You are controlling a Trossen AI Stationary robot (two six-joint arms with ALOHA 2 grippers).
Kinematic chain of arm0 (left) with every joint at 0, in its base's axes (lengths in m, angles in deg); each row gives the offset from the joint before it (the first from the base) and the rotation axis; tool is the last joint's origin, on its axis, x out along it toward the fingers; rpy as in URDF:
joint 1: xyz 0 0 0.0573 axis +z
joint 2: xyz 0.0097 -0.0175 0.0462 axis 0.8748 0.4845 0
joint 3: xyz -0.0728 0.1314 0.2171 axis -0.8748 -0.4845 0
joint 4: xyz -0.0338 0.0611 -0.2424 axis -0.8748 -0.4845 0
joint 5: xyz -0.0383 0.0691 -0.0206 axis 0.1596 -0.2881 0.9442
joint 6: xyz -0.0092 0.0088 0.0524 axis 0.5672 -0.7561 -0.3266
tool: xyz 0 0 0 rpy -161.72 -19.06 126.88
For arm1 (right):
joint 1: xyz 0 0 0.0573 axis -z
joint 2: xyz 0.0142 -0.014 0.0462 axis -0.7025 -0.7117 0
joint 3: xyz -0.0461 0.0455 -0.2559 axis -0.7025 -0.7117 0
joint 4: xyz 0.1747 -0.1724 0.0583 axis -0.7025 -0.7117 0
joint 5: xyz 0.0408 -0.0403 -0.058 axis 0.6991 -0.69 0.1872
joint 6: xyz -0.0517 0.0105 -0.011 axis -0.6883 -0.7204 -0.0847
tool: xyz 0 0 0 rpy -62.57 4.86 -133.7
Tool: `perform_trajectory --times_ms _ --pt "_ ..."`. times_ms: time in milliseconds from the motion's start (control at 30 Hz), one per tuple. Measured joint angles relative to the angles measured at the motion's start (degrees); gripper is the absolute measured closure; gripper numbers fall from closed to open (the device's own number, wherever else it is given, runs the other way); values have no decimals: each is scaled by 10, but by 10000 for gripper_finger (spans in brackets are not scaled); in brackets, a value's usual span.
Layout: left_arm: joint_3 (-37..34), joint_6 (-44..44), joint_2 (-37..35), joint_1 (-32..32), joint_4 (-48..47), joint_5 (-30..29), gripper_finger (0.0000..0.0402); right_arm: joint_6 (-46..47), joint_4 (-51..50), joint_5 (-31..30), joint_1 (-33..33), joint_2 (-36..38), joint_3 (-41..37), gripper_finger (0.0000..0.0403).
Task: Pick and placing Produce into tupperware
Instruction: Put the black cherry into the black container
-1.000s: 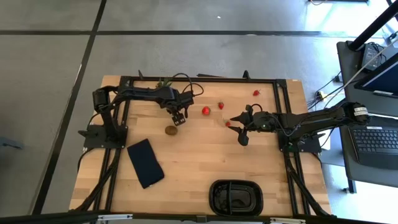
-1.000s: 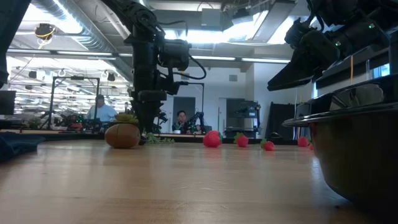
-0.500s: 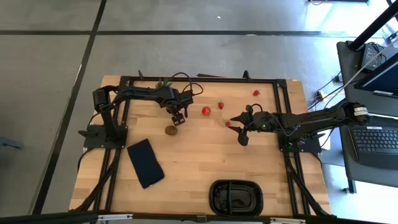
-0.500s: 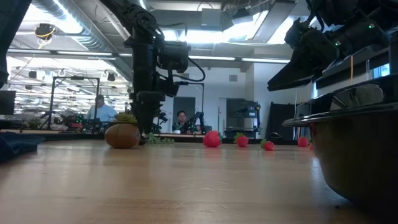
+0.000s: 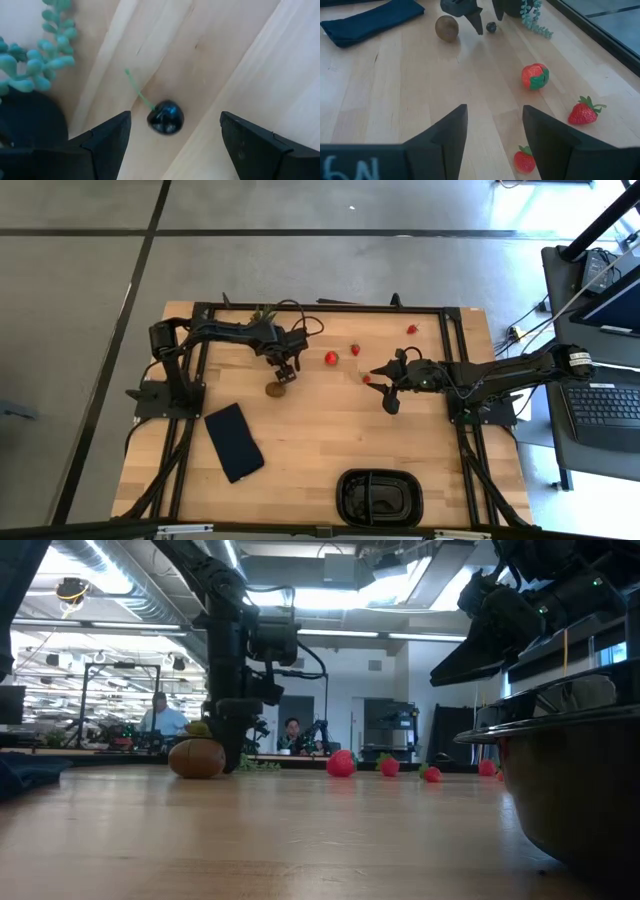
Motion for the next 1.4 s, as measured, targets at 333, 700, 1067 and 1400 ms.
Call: perform_trajectory --times_ms 333,700,1067,1400 --pt "0 9 0 22 6 17 104 2 0 0 0 0 0 210" --pt "0 18 25 34 13 47 104 2 0 0 0 0 0 210" --pt "2 17 40 34 13 49 105 0 0 0 0 0 0 210" --pt "1 17 42 33 9 50 149 0 0 0 0 0 0 210"
